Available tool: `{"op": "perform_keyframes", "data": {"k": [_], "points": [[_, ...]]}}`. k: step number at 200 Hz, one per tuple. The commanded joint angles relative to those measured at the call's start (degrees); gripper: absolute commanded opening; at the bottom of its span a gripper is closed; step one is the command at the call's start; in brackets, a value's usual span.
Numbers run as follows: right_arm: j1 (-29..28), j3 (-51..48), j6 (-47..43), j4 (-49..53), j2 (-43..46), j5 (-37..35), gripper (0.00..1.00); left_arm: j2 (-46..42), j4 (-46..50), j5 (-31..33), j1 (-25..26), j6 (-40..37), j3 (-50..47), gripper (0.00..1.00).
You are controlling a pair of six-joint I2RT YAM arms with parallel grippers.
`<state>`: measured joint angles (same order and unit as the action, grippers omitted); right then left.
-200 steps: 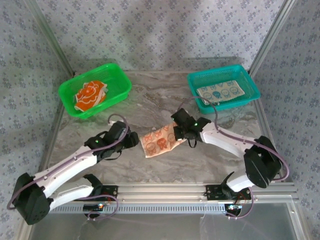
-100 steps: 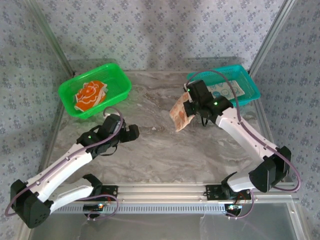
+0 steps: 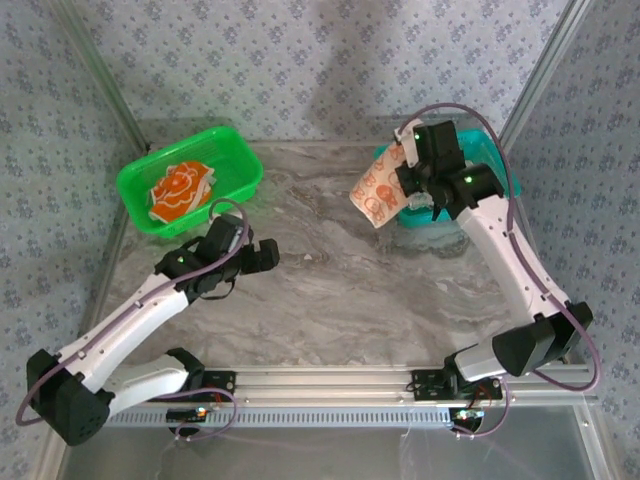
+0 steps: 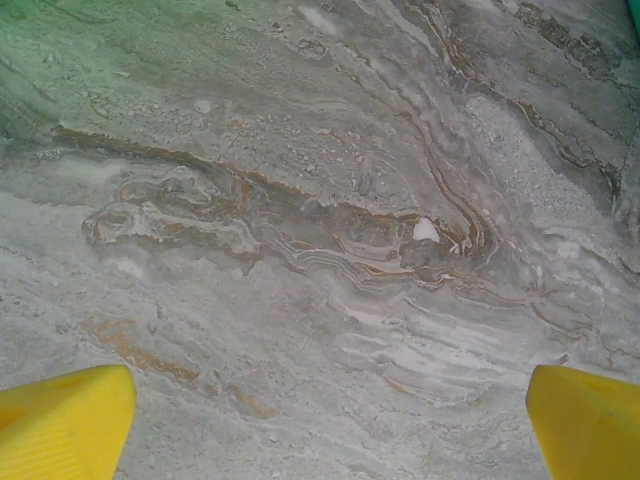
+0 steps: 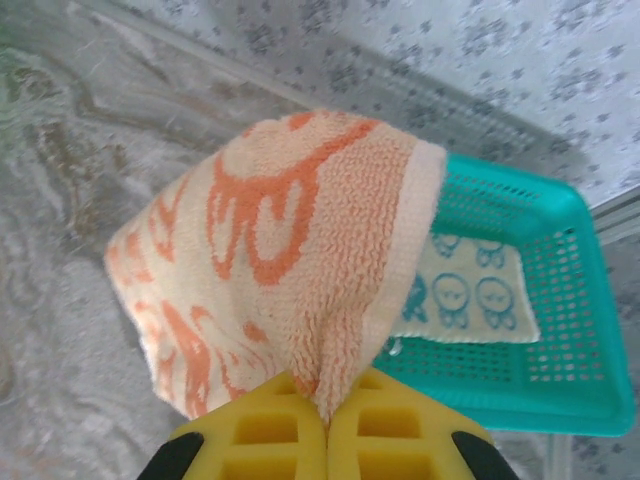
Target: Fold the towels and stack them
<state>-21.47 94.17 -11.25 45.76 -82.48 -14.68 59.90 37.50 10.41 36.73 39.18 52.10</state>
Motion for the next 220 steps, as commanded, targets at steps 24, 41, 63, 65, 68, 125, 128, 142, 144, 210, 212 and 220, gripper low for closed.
{"op": "perform_keyframes", "data": {"k": [24,41,63,65,68,125,128,142,144,210,212,220], "points": [[5.02,6.54,-4.41,1.79,-3.39,-0.82,0.0,1.84,1.05,-2.41,-1.3,-2.4,3.35,1.0],[6.59,8.41,-4.32,2.15,-4.75,-0.86,0.0,2.58,1.0,-2.94,-1.57,-2.78,3.8,1.0],[7.87,10.01,-4.57,1.41,-6.25,-2.51,0.0,3.39,1.0,-3.73,-2.04,-3.33,4.31,1.0],[7.97,10.27,-4.57,1.41,-6.46,-2.71,0.0,3.45,1.02,-3.8,-2.06,-3.37,4.32,1.0],[8.28,10.59,-4.55,1.48,-6.7,-2.98,0.0,3.59,1.0,-3.94,-2.16,-3.45,4.37,1.0],[12.65,14.25,-4.76,1.45,-10.66,-4.66,0.0,5.09,0.79,-6.3,-3.87,-4.45,4.51,1.0],[12.68,14.2,-4.67,1.4,-10.87,-4.66,0.0,5.13,0.74,-6.47,-3.98,-4.53,4.44,1.0],[12.86,14.06,-4.66,1.03,-11.93,-4.98,0.0,5.39,0.64,-7.02,-4.45,-4.64,4.24,1.0],[12.9,14.03,-4.64,0.99,-12.14,-5.07,0.0,5.4,0.58,-6.99,-4.53,-4.7,4.24,1.0],[9.79,14.5,-2.19,1.69,-17.24,-5.56,0.0,5.15,-0.15,-8.89,-6.48,-4.91,2.68,1.0],[9.61,14.63,-2.02,1.77,-17.42,-5.5,0.0,5.1,-0.21,-8.89,-6.51,-4.9,2.6,1.0],[8.78,14.99,-1.4,2.26,-18.08,-5.16,0.0,4.96,-0.39,-9.1,-6.71,-4.82,2.31,1.0]]}}
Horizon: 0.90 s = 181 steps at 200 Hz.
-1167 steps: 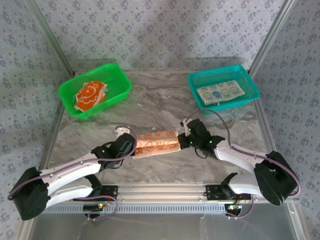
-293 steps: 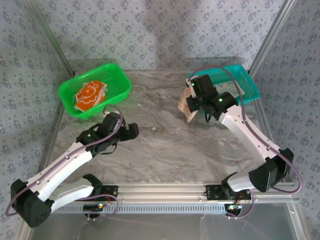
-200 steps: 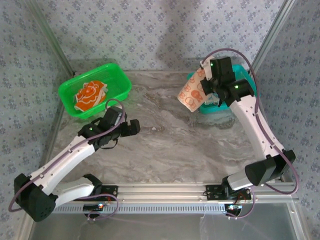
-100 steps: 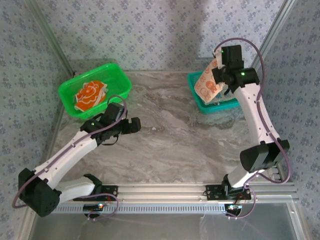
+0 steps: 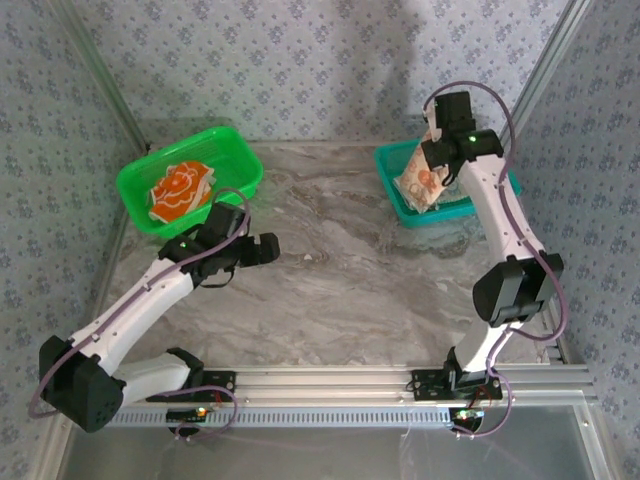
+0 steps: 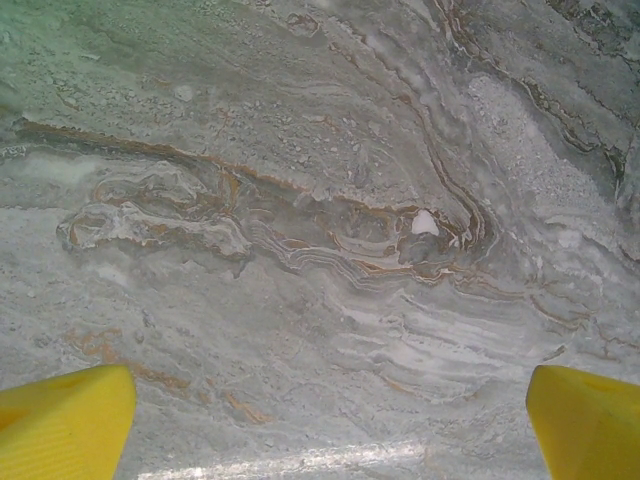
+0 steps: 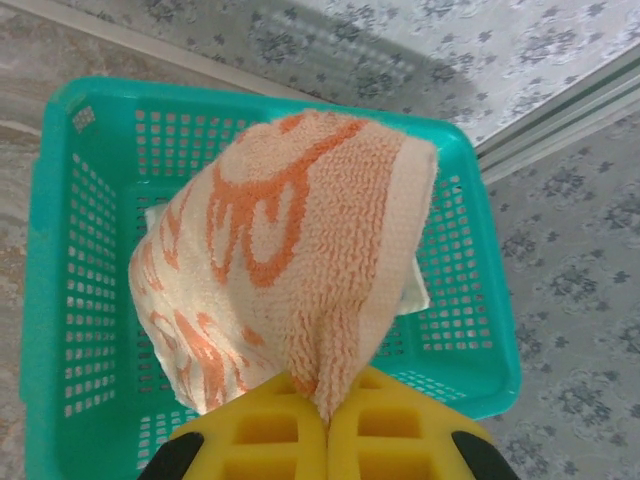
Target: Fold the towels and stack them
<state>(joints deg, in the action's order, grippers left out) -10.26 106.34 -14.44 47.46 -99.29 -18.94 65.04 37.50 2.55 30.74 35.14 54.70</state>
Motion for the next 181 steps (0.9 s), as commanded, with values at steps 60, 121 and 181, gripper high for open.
{"op": "perform_keyframes", "data": {"k": [60,121,181], "points": [[-3.75,6.9,8.52,3.36,-5.54,3.49,0.0,-1.86,-0.54,-1.44,-1.28,-0.08,-2.13,1.0],[-4.06,8.78,9.99,3.73,-7.83,4.26,0.0,-2.98,-1.06,-1.47,-1.61,0.95,-3.66,1.0],[-9.5,11.34,10.31,4.09,-9.58,2.86,0.0,-2.27,-1.86,-2.09,-1.81,1.03,-3.81,1.0]]}}
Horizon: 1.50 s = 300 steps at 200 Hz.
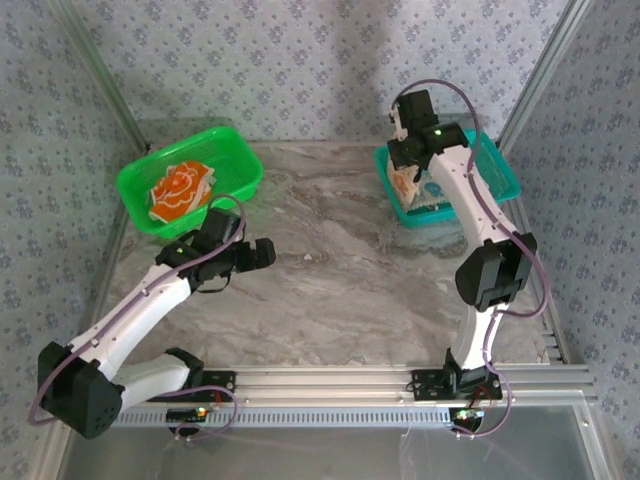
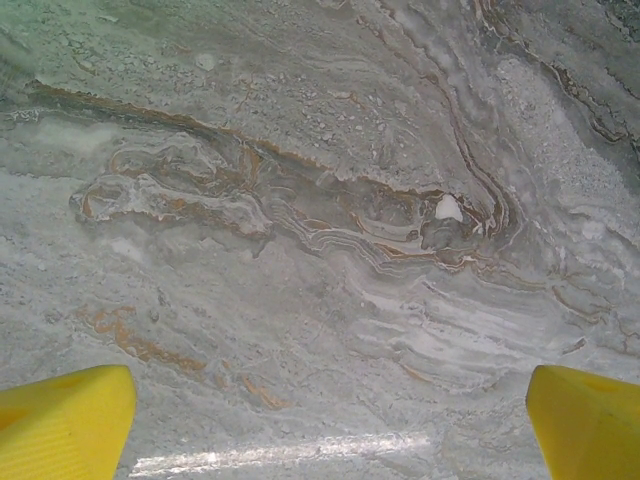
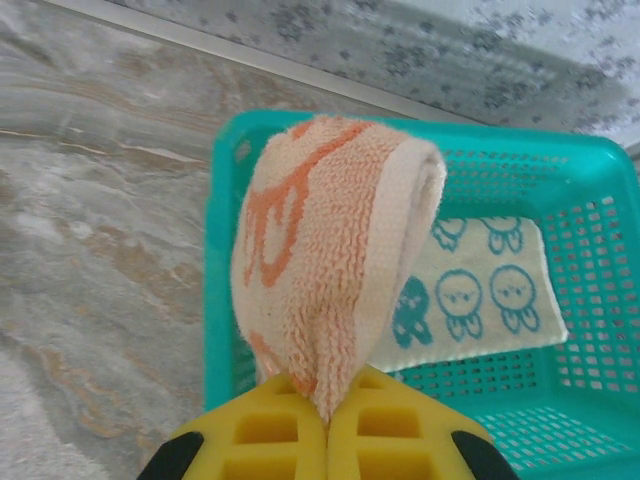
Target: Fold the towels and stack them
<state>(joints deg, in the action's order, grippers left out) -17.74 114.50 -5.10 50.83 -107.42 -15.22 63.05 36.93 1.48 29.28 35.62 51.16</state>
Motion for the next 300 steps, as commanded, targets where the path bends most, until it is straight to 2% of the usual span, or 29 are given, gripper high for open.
{"op": "perform_keyframes", "data": {"k": [1,46,114,222,300], "points": [[-2.12,3.23,0.93,0.79,-1.51,-0.86,0.0,-0.29,-1.27,-1.03,-0.35,0.48,-0.27,1.0],[-2.84,4.47,1.76,2.3,-2.84,-0.57,0.0,-0.74,-1.27,-1.01,-0.47,0.35,-0.83,1.0],[2.12,1.33,0.73,1.27,-2.61,0.49,0.0,0.09,-1.24,-1.04,-1.04,0.32,-0.25,1.0],[15.69,-2.04,-1.22,-3.6,-7.64,1.94,0.0,4.56,0.08,0.17,-1.11,0.42,4.17,1.0],[23.51,1.97,-2.6,-6.07,-16.28,1.16,0.0,6.2,3.32,1.73,-1.15,0.54,6.97,1.0]]}}
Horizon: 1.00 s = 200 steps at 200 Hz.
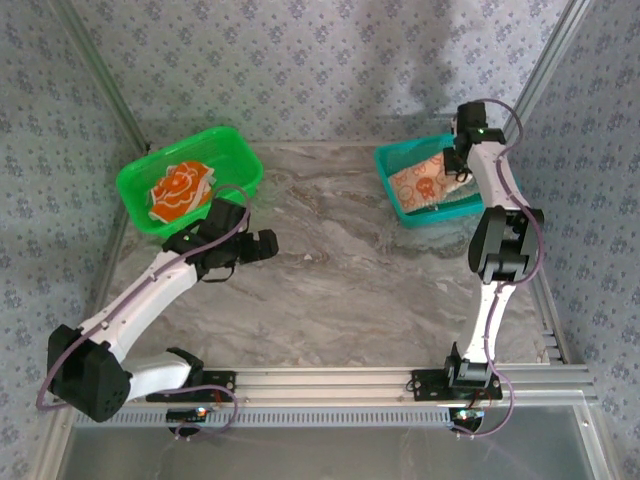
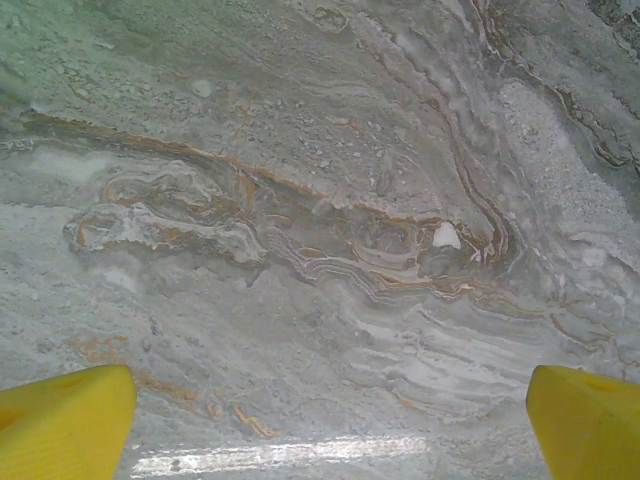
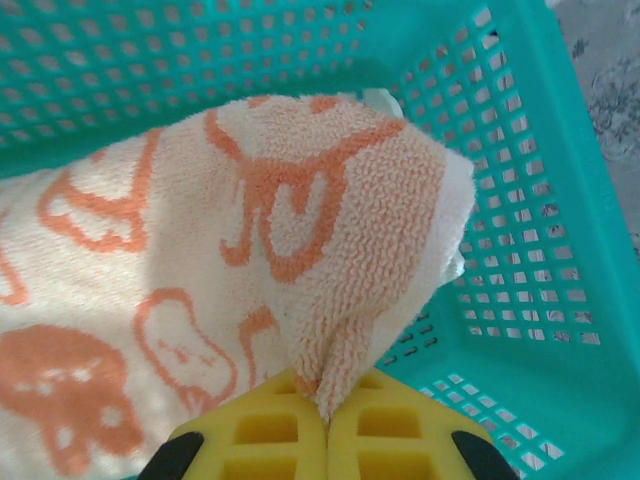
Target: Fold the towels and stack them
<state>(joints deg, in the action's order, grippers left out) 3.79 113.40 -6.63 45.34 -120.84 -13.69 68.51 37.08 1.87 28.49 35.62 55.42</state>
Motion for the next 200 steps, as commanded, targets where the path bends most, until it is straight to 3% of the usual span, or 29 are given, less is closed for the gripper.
{"op": "perform_keyframes", "data": {"k": [1,67,78,102,118,162,171,200], "points": [[2.08,3.14,-1.08,-0.64,-2.98,-0.37,0.0,0.74,3.17,1.32,-0.37,0.57,2.74,1.0],[5.84,7.4,0.04,-1.92,-11.0,3.39,0.05,2.06,5.88,1.66,-0.4,0.76,5.4,1.0],[5.96,7.44,-0.25,-3.03,-11.71,4.15,0.16,2.07,5.99,1.52,-0.38,0.88,5.53,1.0],[5.98,8.16,0.0,-3.79,-12.52,4.57,0.63,2.24,6.76,1.22,-0.42,1.11,6.04,1.0],[5.88,7.97,0.86,-4.03,-11.74,4.89,0.84,1.9,6.89,1.51,-0.42,1.05,5.95,1.0],[4.74,3.71,2.44,-5.84,-4.77,6.4,0.88,1.52,5.73,2.0,-0.5,0.21,4.94,1.0],[4.25,1.99,3.08,-6.56,-2.67,6.87,1.0,1.62,5.22,2.02,-0.98,-0.3,4.92,1.0],[1.26,-4.56,5.03,-8.58,4.48,9.96,1.0,1.97,2.72,0.57,-4.91,-2.31,4.61,1.0]]}}
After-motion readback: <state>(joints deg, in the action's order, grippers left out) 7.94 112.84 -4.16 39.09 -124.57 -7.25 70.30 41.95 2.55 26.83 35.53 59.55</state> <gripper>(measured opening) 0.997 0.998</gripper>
